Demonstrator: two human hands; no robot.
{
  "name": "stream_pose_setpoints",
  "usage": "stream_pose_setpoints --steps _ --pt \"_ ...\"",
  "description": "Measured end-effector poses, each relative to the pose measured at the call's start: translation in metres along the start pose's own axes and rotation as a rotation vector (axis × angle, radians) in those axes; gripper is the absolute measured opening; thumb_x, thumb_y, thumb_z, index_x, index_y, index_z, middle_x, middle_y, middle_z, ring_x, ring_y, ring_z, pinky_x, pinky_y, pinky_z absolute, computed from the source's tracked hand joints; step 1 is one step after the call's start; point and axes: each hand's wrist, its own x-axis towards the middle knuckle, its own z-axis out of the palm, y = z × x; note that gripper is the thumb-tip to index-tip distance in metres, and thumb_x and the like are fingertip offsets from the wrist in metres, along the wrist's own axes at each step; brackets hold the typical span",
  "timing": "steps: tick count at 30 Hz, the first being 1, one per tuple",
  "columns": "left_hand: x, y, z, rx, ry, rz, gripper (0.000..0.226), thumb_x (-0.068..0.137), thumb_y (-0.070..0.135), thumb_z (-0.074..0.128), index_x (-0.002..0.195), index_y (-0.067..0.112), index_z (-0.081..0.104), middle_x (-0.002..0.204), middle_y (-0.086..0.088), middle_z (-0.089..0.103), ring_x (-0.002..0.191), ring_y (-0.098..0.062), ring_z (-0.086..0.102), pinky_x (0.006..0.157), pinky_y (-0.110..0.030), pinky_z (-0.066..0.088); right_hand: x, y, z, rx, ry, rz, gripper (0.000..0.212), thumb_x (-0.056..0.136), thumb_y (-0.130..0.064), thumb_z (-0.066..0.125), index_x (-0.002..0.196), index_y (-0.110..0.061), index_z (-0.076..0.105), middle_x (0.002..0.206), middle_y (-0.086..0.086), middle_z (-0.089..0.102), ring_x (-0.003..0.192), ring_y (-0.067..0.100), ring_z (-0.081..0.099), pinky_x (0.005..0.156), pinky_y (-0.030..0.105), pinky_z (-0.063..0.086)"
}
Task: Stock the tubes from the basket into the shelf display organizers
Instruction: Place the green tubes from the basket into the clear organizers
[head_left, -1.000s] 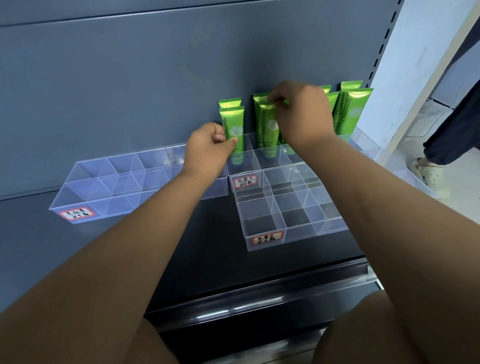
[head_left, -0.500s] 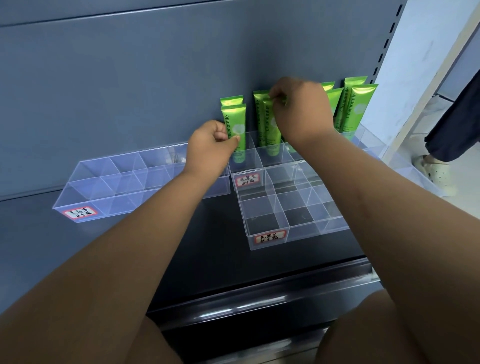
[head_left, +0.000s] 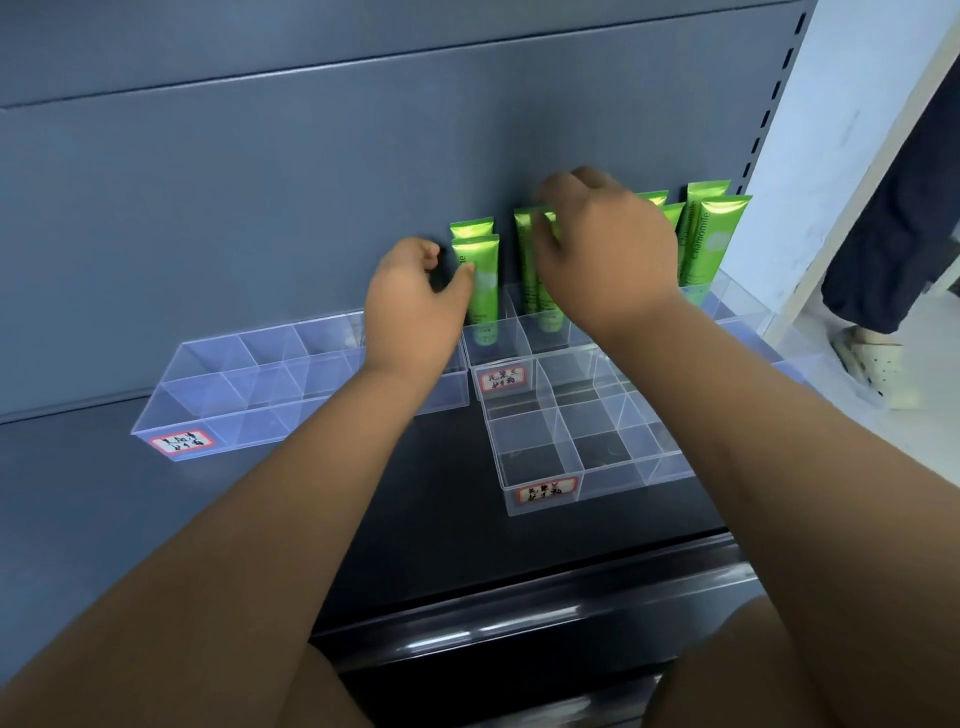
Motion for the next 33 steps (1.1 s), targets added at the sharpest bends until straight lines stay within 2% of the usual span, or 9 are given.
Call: stream_pose_setpoints --steps 3,5,8,11,15,20,22,25,33 --pt "-0.007 0.008 -0.02 0.228 -0.009 0.109 0.042 0.097 0.044 0.059 0.124 0.012 0.06 0.12 -0.006 0.065 0.113 -0.027 0.059 0.093 -0.039 0.05 -0.009 -0.017 -0.011 0.072 0.026 -0.022 0.034 0.097 -0.037 0.045 0.109 -0.012 0.064 0.106 0.01 0.067 0.084 0.04 0.063 0.062 0.038 0.045" --pt "-0.015 0.01 -0.041 0.383 -0.018 0.145 0.049 0.098 0.05 0.052 0.129 0.012 0.057 0.125 -0.009 0.062 0.116 -0.032 0.055 0.095 -0.041 0.047 -0.017 -0.033 -0.017 0.199 -0.008 -0.053 0.043 0.097 -0.039 0.049 0.121 -0.006 0.062 0.118 0.015 0.066 0.102 0.04 0.061 0.081 0.04 0.047" --pt "-0.027 0.009 -0.07 0.553 -0.01 0.162 0.063 0.097 0.061 0.042 0.13 0.009 0.055 0.135 -0.011 0.058 0.124 -0.035 0.052 0.104 -0.048 0.043 -0.034 -0.057 -0.023 0.335 -0.14 -0.056 0.059 0.1 -0.043 0.048 0.142 -0.002 0.05 0.146 0.017 0.052 0.135 0.035 0.046 0.113 0.041 0.036" --pt "-0.048 0.011 -0.117 0.668 0.042 0.125 0.07 0.098 0.063 0.038 0.138 0.008 0.052 0.148 -0.013 0.051 0.139 -0.036 0.043 0.114 -0.052 0.035 -0.049 -0.097 -0.038 0.443 -0.233 -0.06 0.063 0.101 -0.048 0.042 0.149 -0.007 0.043 0.157 0.011 0.04 0.146 0.028 0.035 0.121 0.038 0.028" --pt "-0.107 0.001 -0.205 0.825 0.128 0.051 0.07 0.1 0.061 0.035 0.143 0.007 0.048 0.151 -0.013 0.049 0.143 -0.036 0.04 0.118 -0.054 0.031 -0.07 -0.17 -0.063 0.566 -0.269 -0.134 0.057 0.103 -0.047 0.044 0.15 -0.013 0.043 0.158 0.004 0.039 0.147 0.021 0.033 0.121 0.035 0.028" --pt "-0.198 -0.035 -0.331 0.995 0.244 -0.168 0.07 0.098 0.061 0.038 0.142 0.007 0.05 0.147 -0.013 0.052 0.139 -0.037 0.043 0.115 -0.056 0.033 -0.119 -0.295 -0.086 0.724 -0.328 -0.305 0.061 0.101 -0.051 0.037 0.149 -0.013 0.044 0.157 0.005 0.041 0.148 0.022 0.032 0.122 0.037 0.027" --pt "-0.237 -0.046 -0.38 1.053 0.287 -0.259 0.071 0.097 0.061 0.038 0.141 0.007 0.05 0.147 -0.013 0.053 0.138 -0.037 0.044 0.114 -0.057 0.033 -0.142 -0.351 -0.096 0.795 -0.346 -0.361 0.066 0.097 -0.054 0.03 0.146 -0.012 0.047 0.154 0.007 0.045 0.144 0.025 0.038 0.119 0.037 0.031" --pt "-0.298 -0.056 -0.443 1.11 0.372 -0.411 0.071 0.096 0.061 0.037 0.141 0.007 0.05 0.147 -0.013 0.053 0.14 -0.037 0.041 0.116 -0.052 0.032 -0.179 -0.429 -0.113 0.897 -0.418 -0.469 0.061 0.097 -0.05 0.036 0.14 -0.009 0.052 0.148 0.011 0.051 0.138 0.029 0.044 0.113 0.041 0.039" --pt "-0.454 -0.073 -0.528 1.195 0.468 -0.791 0.071 0.098 0.061 0.034 0.143 0.008 0.046 0.147 -0.011 0.051 0.141 -0.033 0.041 0.117 -0.05 0.034 -0.295 -0.555 -0.144 0.961 -0.682 -0.78 0.045 0.102 -0.039 0.046 0.135 -0.01 0.052 0.137 0.01 0.055 0.128 0.029 0.05 0.105 0.042 0.042"
